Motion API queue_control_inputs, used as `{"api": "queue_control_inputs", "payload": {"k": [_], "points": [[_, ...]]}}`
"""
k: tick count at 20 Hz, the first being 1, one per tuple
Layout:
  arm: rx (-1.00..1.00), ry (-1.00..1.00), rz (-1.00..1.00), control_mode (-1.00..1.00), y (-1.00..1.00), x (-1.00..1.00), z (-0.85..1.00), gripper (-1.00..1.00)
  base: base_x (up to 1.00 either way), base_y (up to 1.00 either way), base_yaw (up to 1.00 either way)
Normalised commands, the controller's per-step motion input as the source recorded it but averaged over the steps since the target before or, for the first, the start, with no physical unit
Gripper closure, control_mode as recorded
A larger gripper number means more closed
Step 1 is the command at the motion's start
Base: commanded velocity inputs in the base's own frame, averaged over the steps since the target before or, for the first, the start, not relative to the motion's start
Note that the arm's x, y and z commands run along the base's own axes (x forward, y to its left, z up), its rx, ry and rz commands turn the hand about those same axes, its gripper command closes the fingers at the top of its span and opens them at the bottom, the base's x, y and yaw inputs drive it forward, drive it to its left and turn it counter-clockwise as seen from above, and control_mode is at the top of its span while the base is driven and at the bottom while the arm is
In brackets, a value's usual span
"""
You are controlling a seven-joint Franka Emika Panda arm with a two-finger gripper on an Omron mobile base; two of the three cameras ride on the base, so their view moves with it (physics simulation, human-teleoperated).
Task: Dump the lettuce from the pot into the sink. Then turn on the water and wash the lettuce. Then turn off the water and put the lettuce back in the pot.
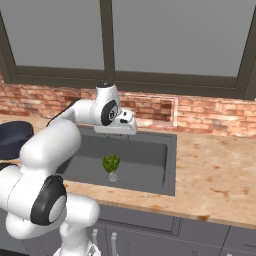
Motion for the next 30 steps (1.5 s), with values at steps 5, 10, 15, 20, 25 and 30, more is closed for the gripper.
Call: {"api": "queue_control_inputs", "payload": {"k": [5,10,15,20,25,30], "points": [[0.08,0.0,0.05,-1.0,0.0,0.0,0.0,-1.0,0.0,0.0,0.0],[0.05,0.0,0.02,-1.0,0.04,0.17,0.0,-1.0,0.0,0.0,0.0],[0.0,-0.03,0.0,-1.0,0.33,0.03,-0.03,-1.0,0.0,0.0,0.0],[0.0,-0.04,-0.03,-1.0,0.55,0.0,-0.21,-1.0,0.0,0.0,0.0],[0.0,-0.03,-0.06,-1.0,0.43,0.01,-0.23,-1.0,0.0,0.0,0.0],[0.0,-0.01,-0.06,-1.0,0.38,0.2,-0.25,-1.0,0.0,0.0,0.0]]}}
